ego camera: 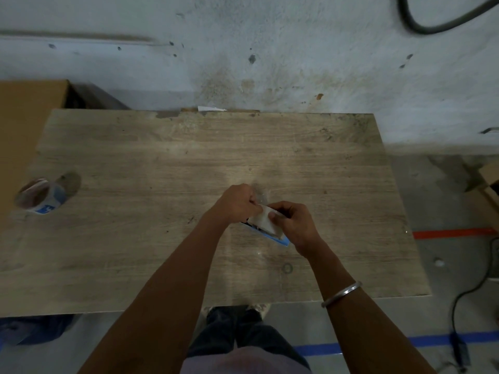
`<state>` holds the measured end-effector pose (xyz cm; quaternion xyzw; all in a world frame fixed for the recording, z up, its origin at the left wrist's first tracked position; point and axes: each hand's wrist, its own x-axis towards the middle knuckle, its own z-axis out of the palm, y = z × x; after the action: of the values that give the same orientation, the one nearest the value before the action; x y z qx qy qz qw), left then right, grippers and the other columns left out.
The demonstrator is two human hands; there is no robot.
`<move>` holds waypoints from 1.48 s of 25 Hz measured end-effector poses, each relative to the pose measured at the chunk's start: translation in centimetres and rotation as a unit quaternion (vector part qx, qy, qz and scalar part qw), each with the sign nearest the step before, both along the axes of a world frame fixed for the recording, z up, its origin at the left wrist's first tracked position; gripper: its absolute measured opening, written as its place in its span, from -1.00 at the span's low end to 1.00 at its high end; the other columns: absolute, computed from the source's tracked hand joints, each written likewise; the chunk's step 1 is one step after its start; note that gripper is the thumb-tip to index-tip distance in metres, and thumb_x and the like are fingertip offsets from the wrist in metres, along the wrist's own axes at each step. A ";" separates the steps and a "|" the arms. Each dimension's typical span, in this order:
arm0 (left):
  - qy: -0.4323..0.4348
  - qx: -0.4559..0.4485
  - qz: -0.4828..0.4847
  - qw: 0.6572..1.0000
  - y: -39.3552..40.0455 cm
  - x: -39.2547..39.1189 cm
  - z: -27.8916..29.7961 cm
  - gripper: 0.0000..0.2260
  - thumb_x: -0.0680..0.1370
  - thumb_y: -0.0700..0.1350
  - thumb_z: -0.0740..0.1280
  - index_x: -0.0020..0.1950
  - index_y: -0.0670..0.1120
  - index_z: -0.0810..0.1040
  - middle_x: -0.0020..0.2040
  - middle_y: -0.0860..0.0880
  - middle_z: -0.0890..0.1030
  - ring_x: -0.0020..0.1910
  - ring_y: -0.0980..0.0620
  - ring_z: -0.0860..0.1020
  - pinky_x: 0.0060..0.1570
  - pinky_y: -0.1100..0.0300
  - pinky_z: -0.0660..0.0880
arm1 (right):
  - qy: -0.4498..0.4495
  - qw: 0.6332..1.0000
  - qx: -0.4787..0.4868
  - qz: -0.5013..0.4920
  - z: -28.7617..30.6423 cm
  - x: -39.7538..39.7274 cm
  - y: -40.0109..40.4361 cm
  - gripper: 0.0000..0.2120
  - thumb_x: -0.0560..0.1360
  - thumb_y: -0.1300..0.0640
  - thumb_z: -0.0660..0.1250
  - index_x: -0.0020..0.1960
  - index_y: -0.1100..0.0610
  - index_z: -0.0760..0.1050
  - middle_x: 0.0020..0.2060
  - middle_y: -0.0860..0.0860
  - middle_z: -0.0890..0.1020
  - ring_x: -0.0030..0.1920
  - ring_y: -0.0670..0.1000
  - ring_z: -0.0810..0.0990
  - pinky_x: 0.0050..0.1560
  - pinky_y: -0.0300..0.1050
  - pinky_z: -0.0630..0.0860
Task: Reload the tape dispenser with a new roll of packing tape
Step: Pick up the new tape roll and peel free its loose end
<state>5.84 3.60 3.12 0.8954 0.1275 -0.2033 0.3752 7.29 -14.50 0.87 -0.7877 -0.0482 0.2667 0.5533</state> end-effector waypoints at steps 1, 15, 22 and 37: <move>-0.007 -0.023 0.030 0.999 0.0 -0.2 -0.5 -0.85 0.45 -0.17 0.39 -0.22 -0.26 0.61 -0.24 -0.23 0.65 -0.33 -0.07 0.61 -0.33 0.15 0.52 | 0.000 1.000 -0.001 -0.001 0.0 0.0 0.0 -0.83 0.50 0.31 0.37 0.02 0.17 0.67 -0.12 0.02 0.72 -0.11 -0.08 0.69 -0.07 -0.17 0.61; -0.107 -0.178 0.169 0.964 -1.9 -3.5 -2.6 -0.83 0.54 -0.17 0.40 0.09 0.00 0.69 -0.01 0.12 0.69 -0.01 0.21 0.62 0.04 0.25 0.56 | 0.011 0.998 -0.046 0.038 1.3 -0.1 -0.4 -0.82 0.47 0.19 0.46 0.07 0.11 0.63 -0.11 -0.08 0.68 -0.14 -0.20 0.64 -0.21 -0.40 0.51; -0.012 -0.222 0.161 0.961 -1.8 -4.1 -2.3 -0.63 0.49 0.03 0.46 0.27 -0.01 0.57 0.09 0.11 0.62 0.09 0.16 0.58 0.00 0.33 0.45 | 0.106 0.994 0.005 0.031 1.5 1.0 -2.1 -0.71 0.46 0.39 0.37 0.16 0.19 0.56 0.01 0.13 0.69 0.08 0.11 0.66 0.09 0.00 0.60; -0.165 -0.060 0.004 0.984 -3.4 -5.1 -1.3 -0.52 0.52 -0.04 0.43 0.42 -0.05 0.46 0.24 -0.02 0.61 0.13 0.05 0.58 0.13 0.18 0.50 | 0.111 0.993 0.046 0.021 1.0 1.1 -3.0 -0.71 0.45 0.47 0.32 0.12 0.23 0.56 -0.03 0.18 0.71 0.00 0.11 0.68 0.04 0.02 0.59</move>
<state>0.75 0.18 1.78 0.8919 0.0551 -0.0585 0.4450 8.41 -17.47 1.83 -0.7260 -0.0155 0.3616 0.5848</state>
